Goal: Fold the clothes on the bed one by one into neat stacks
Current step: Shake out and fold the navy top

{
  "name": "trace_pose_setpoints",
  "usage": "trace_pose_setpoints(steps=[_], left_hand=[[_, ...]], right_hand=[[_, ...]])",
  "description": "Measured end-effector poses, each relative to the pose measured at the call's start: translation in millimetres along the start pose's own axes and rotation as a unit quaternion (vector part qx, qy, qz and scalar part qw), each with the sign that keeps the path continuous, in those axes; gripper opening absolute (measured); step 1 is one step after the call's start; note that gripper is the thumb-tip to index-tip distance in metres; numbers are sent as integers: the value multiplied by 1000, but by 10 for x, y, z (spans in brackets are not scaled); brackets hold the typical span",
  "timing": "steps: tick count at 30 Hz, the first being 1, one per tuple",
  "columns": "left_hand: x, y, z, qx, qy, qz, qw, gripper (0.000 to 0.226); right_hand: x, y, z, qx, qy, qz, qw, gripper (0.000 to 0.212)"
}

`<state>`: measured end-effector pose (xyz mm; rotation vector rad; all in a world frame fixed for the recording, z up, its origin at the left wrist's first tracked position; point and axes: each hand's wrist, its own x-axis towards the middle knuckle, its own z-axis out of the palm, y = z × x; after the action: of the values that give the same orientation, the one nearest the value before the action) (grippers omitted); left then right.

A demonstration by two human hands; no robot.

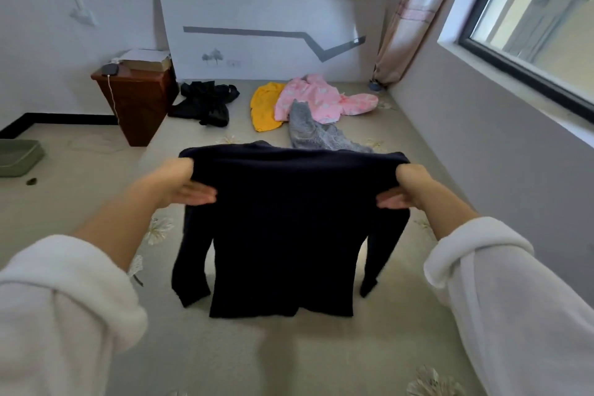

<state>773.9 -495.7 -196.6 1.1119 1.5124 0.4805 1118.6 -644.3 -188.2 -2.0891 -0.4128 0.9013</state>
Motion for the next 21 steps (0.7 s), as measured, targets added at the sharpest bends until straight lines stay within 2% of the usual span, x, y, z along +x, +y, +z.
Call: trace_pose_setpoints(steps=[2, 3, 4, 6, 8, 11, 13, 16, 19, 21], left_hand=[[106, 89, 209, -126, 10, 72, 989, 37], [149, 147, 283, -169, 40, 117, 978, 37], [192, 203, 321, -202, 72, 155, 964, 37], [264, 266, 283, -235, 98, 227, 940, 38], [308, 192, 174, -202, 87, 311, 925, 41], [269, -62, 38, -125, 90, 395, 906, 52], [241, -353, 8, -93, 106, 404, 904, 55], [201, -948, -8, -67, 133, 367, 918, 54], [104, -1674, -7, 23, 151, 332, 931, 70], [74, -2217, -11, 85, 147, 278, 946, 72]], right_hand=[[141, -164, 95, 129, 26, -12, 991, 33], [188, -236, 107, 134, 61, -57, 987, 33], [223, -295, 95, 102, 100, -122, 982, 34], [276, -314, 21, -45, 160, -244, 955, 43], [296, -242, -51, -167, 200, -306, 916, 53], [256, -25, -82, -185, 192, -348, 899, 55], [208, 235, -60, -183, 169, -363, 898, 54], [146, 733, 73, -230, 148, -367, 889, 57], [56, 1322, 307, -267, 112, -326, 900, 61], [-9, 1783, 468, -282, 85, -288, 911, 61]])
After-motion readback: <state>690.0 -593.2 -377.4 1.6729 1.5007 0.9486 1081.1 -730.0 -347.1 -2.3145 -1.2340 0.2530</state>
